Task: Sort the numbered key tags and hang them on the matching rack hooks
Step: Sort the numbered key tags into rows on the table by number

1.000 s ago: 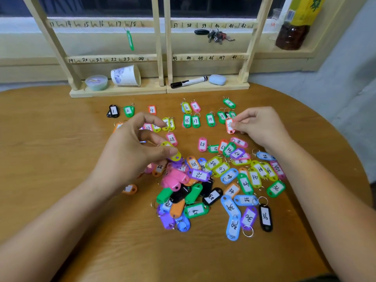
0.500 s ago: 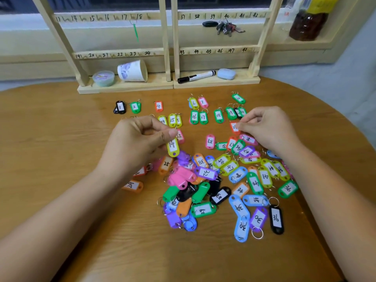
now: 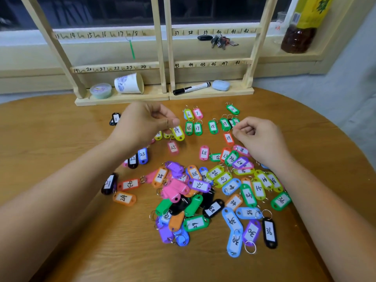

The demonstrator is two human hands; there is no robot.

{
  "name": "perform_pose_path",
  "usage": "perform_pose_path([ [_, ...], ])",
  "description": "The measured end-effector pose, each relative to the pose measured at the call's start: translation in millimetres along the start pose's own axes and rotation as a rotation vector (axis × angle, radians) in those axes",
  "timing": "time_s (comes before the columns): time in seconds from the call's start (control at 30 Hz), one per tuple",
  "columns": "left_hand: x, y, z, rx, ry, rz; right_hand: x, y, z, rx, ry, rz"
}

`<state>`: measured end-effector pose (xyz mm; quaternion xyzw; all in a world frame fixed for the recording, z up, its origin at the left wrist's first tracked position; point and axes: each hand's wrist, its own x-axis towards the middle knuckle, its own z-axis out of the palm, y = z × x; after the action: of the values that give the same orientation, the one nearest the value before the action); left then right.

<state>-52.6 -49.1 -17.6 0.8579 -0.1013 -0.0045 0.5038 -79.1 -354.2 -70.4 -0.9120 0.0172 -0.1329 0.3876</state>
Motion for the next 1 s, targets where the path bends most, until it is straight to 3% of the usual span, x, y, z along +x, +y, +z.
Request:
perform_pose_path([
  [0.33, 88, -4, 9, 0.067, -0.068, -0.004, 0, 4, 6, 0.000, 0.012, 0.007],
  [0.57, 88, -17, -4, 0.145, -0.093, 0.042, 0, 3, 6, 0.013, 0.023, 0.014],
  [1.0, 76, -25, -24, 0.172, -0.295, 0.009, 2, 6, 5, 0.039, 0.030, 0.011],
])
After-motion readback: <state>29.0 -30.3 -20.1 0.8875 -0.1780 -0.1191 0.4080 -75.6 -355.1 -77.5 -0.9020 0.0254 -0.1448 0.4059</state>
